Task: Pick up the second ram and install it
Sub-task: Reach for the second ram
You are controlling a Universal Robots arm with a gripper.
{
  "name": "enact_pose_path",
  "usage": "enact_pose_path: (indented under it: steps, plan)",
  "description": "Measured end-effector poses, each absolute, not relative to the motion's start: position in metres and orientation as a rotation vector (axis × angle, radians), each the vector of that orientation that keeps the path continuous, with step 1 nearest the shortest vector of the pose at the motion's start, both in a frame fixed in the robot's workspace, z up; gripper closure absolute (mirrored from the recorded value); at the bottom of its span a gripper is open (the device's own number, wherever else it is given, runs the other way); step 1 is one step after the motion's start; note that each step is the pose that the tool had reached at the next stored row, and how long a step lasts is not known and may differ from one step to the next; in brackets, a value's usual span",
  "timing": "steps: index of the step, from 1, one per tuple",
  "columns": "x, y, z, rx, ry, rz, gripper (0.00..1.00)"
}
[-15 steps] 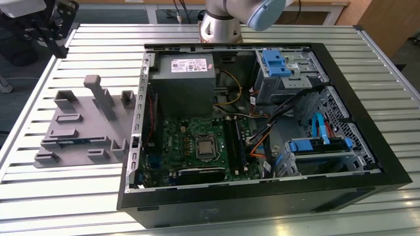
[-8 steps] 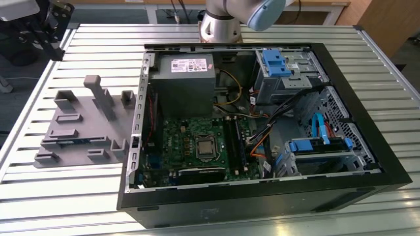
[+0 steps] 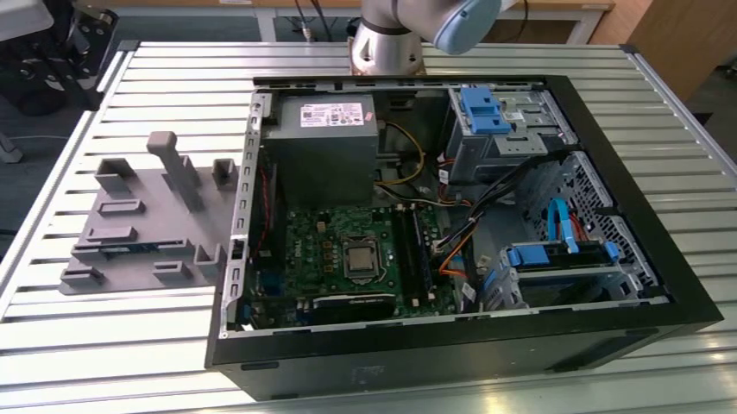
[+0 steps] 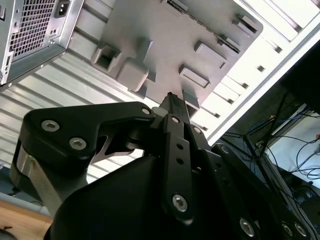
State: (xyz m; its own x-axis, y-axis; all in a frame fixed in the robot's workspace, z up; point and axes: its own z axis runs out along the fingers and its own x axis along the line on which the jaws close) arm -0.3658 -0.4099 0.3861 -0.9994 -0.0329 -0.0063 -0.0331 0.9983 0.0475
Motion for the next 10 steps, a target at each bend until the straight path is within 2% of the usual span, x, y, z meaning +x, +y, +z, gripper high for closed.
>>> enact_pose_path:
  steps: [10]
  plan:
    - [-0.374, -0.422, 0.384, -0.053, 3.135, 0.074, 0.89]
